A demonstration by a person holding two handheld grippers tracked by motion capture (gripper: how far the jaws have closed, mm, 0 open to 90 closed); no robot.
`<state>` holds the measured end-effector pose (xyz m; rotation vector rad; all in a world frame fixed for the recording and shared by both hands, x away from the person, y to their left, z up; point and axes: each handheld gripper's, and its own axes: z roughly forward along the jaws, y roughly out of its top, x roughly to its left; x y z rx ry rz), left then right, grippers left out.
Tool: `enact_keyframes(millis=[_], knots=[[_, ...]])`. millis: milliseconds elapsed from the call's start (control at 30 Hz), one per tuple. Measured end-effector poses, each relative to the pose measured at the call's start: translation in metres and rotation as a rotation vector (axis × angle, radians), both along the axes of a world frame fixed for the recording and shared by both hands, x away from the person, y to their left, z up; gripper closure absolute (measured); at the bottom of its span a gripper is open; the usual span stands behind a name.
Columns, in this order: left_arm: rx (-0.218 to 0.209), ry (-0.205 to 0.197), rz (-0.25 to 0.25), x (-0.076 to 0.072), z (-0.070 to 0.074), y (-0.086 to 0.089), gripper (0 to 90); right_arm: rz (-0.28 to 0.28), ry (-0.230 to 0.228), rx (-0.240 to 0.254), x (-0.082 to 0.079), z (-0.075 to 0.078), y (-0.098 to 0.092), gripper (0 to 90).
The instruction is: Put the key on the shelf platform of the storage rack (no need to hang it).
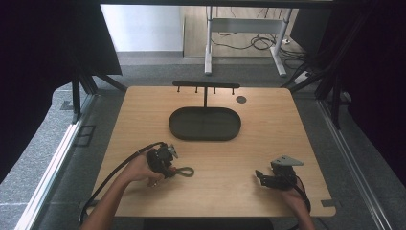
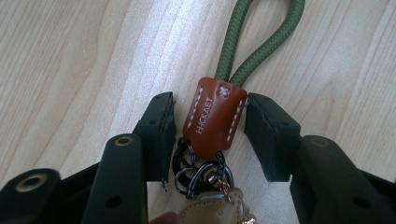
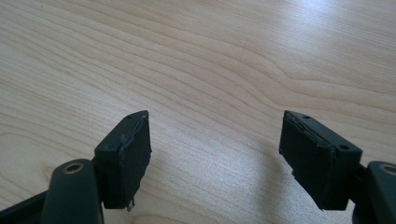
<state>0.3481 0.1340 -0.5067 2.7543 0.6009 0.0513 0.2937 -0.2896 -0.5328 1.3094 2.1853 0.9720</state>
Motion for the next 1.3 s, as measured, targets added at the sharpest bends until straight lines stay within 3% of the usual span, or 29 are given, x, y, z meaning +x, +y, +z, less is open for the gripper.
enact_keyframes(millis=[133, 467, 667, 800, 1000, 1300], knots=[[-0.001, 0.008, -0.004, 0.001, 0.0, -0.003, 56.6, -0.003, 0.001, 0.0, 0.0, 0.0, 0.0, 26.1], [0.052, 0.031, -0.018, 0.006, 0.003, -0.01, 64.1, 0.001, -0.001, -0.003, 0.0, 0.0, 0.0, 26.1], [0.047, 0.037, -0.014, 0.006, 0.004, -0.008, 66.2, 0.001, -0.002, -0.002, 0.0, 0.0, -0.001, 26.1], [0.024, 0.048, -0.006, 0.007, 0.004, -0.003, 66.5, 0.0, -0.002, -0.002, 0.0, 0.0, -0.001, 26.1], [-0.068, 0.068, 0.01, 0.005, 0.015, 0.013, 66.6, -0.004, 0.0, -0.005, 0.0, -0.001, -0.001, 26.1], [-0.119, 0.041, 0.03, -0.001, 0.031, 0.025, 66.6, -0.005, 0.002, -0.008, 0.0, -0.001, -0.001, 26.1]])
